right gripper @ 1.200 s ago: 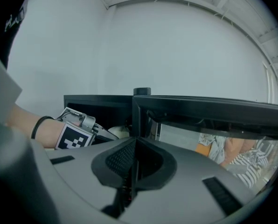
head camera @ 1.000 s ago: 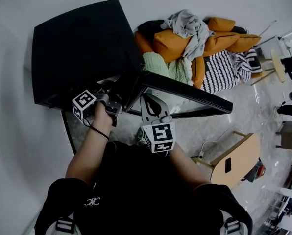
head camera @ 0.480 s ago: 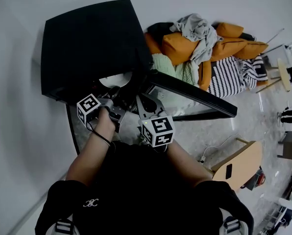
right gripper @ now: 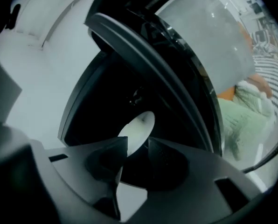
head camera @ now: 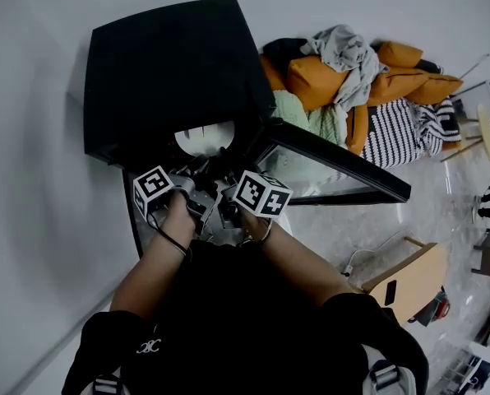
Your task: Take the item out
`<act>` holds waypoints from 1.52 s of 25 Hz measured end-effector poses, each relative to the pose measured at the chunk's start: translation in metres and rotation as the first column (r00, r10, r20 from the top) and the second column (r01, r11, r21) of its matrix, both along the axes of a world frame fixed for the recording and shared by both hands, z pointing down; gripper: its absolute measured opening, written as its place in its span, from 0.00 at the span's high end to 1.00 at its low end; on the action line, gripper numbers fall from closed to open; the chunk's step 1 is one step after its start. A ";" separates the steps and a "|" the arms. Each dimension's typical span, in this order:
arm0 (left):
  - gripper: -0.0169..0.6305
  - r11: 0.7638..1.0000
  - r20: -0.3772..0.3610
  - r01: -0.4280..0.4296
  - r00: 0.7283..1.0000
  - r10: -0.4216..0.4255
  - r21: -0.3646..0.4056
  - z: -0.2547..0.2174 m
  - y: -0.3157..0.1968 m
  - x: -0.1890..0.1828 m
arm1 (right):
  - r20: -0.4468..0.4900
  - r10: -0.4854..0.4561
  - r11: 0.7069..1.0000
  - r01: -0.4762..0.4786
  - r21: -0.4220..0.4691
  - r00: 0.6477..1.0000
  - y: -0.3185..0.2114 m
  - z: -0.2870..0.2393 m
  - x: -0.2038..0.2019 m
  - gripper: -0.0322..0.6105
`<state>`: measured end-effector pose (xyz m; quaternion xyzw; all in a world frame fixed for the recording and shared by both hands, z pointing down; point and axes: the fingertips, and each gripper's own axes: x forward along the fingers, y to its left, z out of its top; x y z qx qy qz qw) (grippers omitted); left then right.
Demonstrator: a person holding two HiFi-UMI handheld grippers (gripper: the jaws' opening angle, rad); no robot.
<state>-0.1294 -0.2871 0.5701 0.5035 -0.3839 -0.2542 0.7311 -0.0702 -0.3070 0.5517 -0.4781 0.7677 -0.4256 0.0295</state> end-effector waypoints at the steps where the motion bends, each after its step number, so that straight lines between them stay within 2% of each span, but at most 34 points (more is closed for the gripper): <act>1: 0.94 1.000 0.001 -0.006 1.000 0.006 -0.001 0.000 0.001 -0.001 | 0.033 0.017 0.999 -0.016 -0.032 0.999 -0.002 0.007 0.000 0.74; 4: 0.94 1.000 0.005 -0.021 1.000 0.021 -0.005 0.004 0.005 -0.003 | 0.134 0.052 0.994 -0.039 -0.101 0.990 -0.005 0.022 -0.004 0.71; 11: 0.94 0.999 0.008 -0.044 0.999 0.044 0.006 0.001 0.009 -0.017 | 0.282 -0.009 0.992 0.044 -0.118 0.960 -0.003 0.021 -0.034 0.72; 14: 0.94 0.998 0.010 -0.055 0.998 0.055 0.007 0.000 0.009 -0.022 | 0.324 -0.002 0.990 0.047 -0.131 0.946 -0.003 0.021 -0.040 0.72; 18: 0.94 0.994 0.005 -0.107 0.994 0.107 0.006 0.002 0.017 -0.020 | 0.412 -0.007 0.982 0.084 -0.170 0.911 -0.004 0.020 -0.047 0.75; 20: 0.94 0.993 -0.005 -0.120 0.993 0.120 0.004 0.001 0.021 -0.020 | 0.420 0.003 0.979 0.082 -0.184 0.908 -0.003 0.021 -0.047 0.82; 28: 0.94 0.985 0.032 -0.173 0.985 0.172 0.028 0.001 0.035 -0.025 | 0.478 0.045 0.973 0.070 -0.221 0.877 0.010 0.021 -0.051 0.86; 32: 0.94 0.977 0.054 -0.207 0.977 0.204 0.044 0.005 0.044 -0.024 | 0.456 0.022 0.975 0.082 -0.206 0.890 0.015 0.019 -0.056 0.91; 38: 0.93 0.959 0.157 -0.270 0.955 0.254 0.089 0.000 0.048 -0.021 | 0.480 0.061 0.973 0.054 -0.222 0.875 0.020 0.018 -0.050 0.91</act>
